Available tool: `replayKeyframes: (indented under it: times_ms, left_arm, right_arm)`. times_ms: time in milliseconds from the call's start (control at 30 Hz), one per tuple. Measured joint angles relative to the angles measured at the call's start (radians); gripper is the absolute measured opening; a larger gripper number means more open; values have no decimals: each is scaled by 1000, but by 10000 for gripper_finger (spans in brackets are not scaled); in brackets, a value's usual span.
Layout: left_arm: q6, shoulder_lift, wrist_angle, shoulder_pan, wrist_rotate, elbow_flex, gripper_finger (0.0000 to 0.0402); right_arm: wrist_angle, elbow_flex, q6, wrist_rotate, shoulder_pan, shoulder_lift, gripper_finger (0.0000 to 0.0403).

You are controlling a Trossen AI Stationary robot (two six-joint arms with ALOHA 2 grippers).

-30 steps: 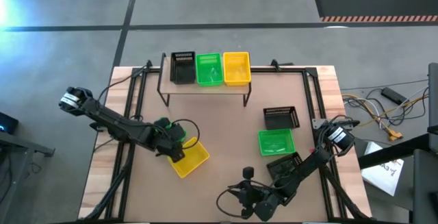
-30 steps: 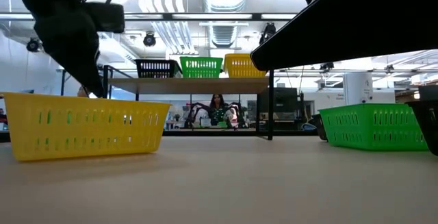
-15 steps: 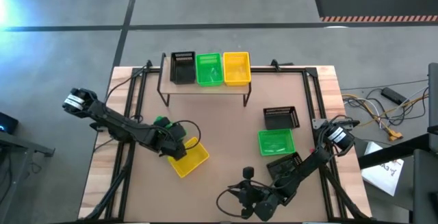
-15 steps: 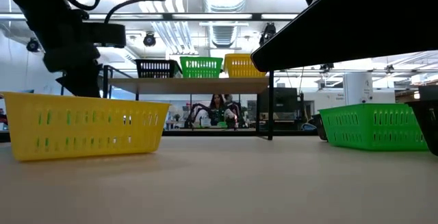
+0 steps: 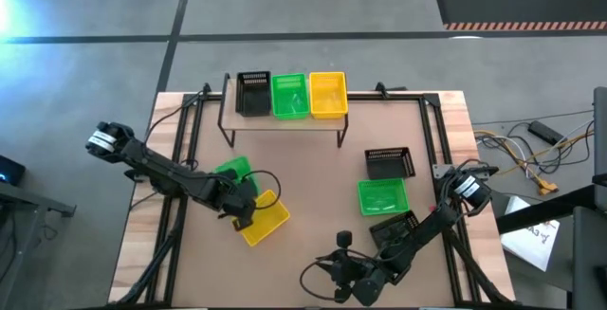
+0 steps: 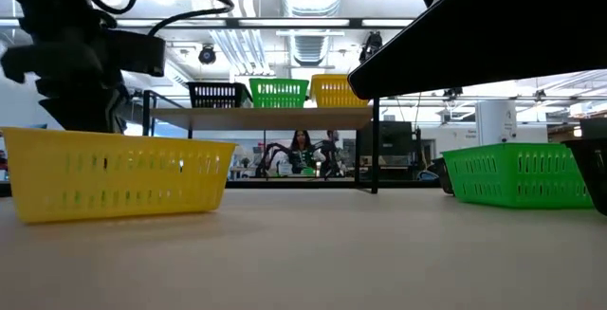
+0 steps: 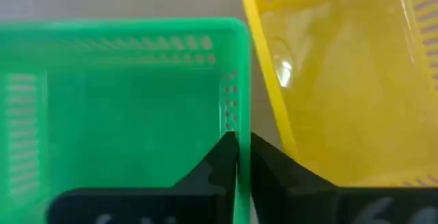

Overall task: Stack baskets on shelf by color
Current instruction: Stack the left green bin on top of the green bin on the shelf

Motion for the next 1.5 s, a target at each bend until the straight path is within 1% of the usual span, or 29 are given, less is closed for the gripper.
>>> replayKeyframes:
  times_ms: [100, 200, 300, 467, 567, 667, 800, 867, 1033, 1100, 1200, 1300, 1400, 1500]
  left_arm:
    - [28, -4, -12, -9, 47, 22, 7]
    - [53, -7, -78, -27, 78, 87, 2]
    - [85, -7, -178, -51, 93, 184, 1]
    - [146, -7, -300, -78, 110, 396, 1]
    - [229, -7, -303, -78, 86, 536, 1]
    - [347, -6, -304, -51, 11, 667, 0]
    - [536, 4, -294, 47, -72, 808, 0]
    - [657, 10, -241, 121, -90, 852, 0]
    - [950, 38, -99, 342, -78, 880, 0]
    - [1022, 58, -76, 427, -70, 870, 0]
    - [1085, 103, -86, 544, -69, 869, 0]
    - [1093, 151, -101, 629, -68, 869, 0]
    - [1094, 191, -104, 673, -41, 869, 0]
    - [1094, 223, -103, 682, -35, 869, 0]
  right_arm:
    - [0, 0, 0, 0, 0, 0, 54]
    - [0, 0, 0, 0, 0, 0, 54]
    - [0, 0, 0, 0, 0, 0, 54]
    - [0, 0, 0, 0, 0, 0, 54]
    - [0, 0, 0, 0, 0, 0, 54]
    - [0, 0, 0, 0, 0, 0, 54]
    - [0, 0, 0, 0, 0, 0, 54]
    - [0, 0, 0, 0, 0, 0, 54]
    - [0, 0, 0, 0, 0, 0, 54]
    - [0, 0, 0, 0, 0, 0, 54]
    - [0, 0, 1, 0, 0, 0, 54]
    - [1, 0, 4, 0, 0, 0, 54]
    - [2, 0, 4, 0, 0, 0, 54]
    - [2, 0, 4, 0, 0, 0, 54]
